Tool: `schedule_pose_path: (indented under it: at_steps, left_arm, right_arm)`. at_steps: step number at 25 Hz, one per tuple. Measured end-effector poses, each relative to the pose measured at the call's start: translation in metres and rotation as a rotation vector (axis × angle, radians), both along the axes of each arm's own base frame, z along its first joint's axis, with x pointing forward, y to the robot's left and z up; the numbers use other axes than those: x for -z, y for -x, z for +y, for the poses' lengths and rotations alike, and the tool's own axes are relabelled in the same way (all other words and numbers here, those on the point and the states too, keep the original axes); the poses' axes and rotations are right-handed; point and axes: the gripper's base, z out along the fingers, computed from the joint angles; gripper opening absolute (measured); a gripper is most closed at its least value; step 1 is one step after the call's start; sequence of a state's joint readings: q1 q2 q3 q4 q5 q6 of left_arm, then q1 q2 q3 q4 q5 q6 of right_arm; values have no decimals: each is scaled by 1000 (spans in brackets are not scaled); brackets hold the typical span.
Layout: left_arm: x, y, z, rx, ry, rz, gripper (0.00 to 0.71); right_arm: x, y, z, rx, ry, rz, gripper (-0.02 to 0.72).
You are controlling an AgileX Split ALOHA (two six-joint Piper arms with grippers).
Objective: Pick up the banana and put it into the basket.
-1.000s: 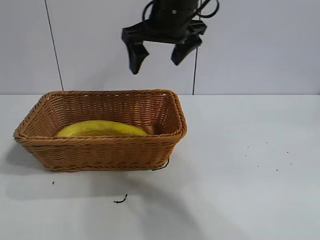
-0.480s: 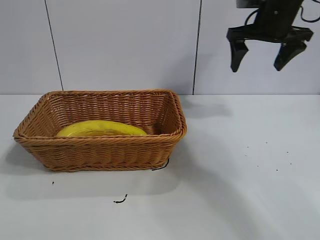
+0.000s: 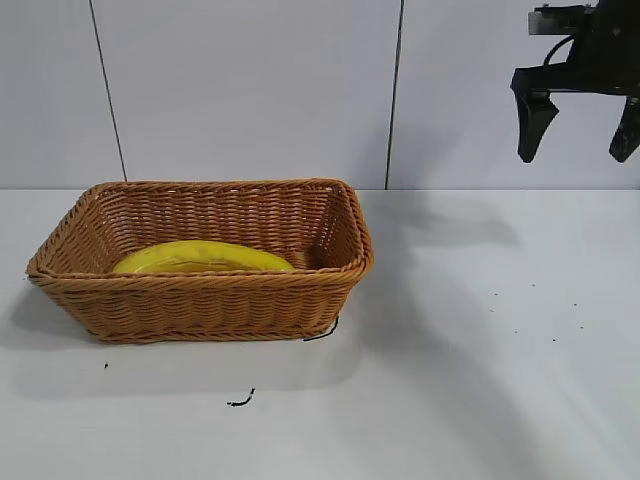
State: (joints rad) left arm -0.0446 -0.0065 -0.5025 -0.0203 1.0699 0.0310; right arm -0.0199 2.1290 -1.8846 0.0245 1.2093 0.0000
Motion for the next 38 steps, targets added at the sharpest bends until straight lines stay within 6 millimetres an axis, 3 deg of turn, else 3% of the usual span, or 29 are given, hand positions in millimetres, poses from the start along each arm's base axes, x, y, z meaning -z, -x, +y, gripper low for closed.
schedule_pose_path:
  at_steps: [6,15,20,25,29,32,38]
  left_arm:
    - [0,0,0,0,0,0,635]
    - [0,0,0,0,0,0,635]
    - [0,0,0,0,0,0,635]
    - [0,0,0,0,0,0,635]
    - [0,0,0,0,0,0,635]
    - [0,0,0,0,0,0,635]
    - [0,0,0,0,0,0,635]
  right_arm:
    - [-7,54,3,-10,-23,87,689]
    - [-42,187,7,-23,-35,98,689]
    - [-65,264,9,-29,-31,-38,689]
    - [-74,334,10,-58,-13,-258,689]
    - [-70,378,11,-97,19,-501,689]
    - [-59,400,11,-100,34,-651,689]
    - [-42,425,11,-94,35,-731,689]
